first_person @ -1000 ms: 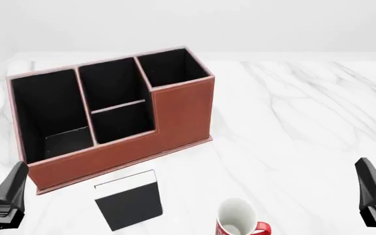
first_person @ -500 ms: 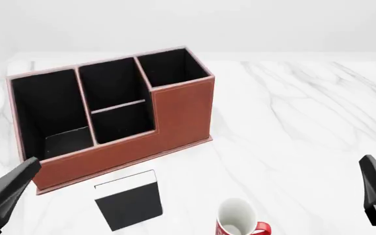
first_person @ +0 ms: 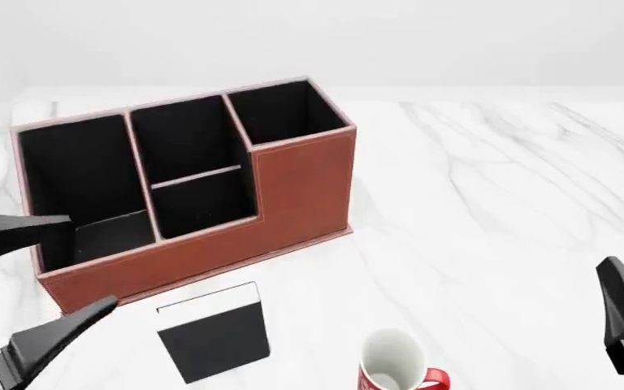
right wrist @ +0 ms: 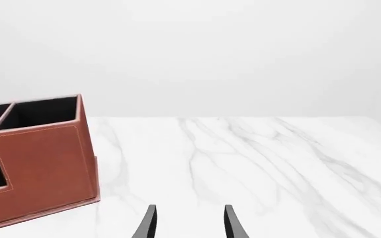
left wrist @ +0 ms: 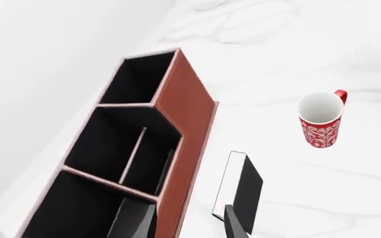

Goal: Pick up the book and place it in the front compartment of the caddy.

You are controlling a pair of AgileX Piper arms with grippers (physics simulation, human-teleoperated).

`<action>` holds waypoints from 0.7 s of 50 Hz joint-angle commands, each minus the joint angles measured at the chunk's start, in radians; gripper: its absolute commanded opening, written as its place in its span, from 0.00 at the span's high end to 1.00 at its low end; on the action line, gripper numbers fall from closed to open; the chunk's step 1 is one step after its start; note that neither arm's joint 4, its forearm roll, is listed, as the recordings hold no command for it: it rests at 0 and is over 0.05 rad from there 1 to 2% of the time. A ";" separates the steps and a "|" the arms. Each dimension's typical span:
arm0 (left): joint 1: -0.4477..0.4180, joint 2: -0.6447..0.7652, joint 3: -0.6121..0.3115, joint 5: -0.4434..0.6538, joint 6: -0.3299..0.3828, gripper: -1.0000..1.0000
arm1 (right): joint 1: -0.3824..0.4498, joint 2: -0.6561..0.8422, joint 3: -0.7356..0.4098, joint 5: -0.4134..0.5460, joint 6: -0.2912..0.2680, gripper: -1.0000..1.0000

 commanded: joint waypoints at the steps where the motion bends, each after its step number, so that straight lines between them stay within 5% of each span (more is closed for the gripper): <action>1: -0.039 0.112 -0.032 0.075 0.108 0.00 | 0.000 -0.001 0.000 0.001 0.000 0.00; 7: 0.006 0.161 -0.034 0.068 0.195 0.00 | -0.001 -0.001 0.000 0.001 0.000 0.00; 35: -0.063 0.311 -0.026 0.034 0.191 0.00 | 0.000 -0.001 0.000 0.001 0.000 0.00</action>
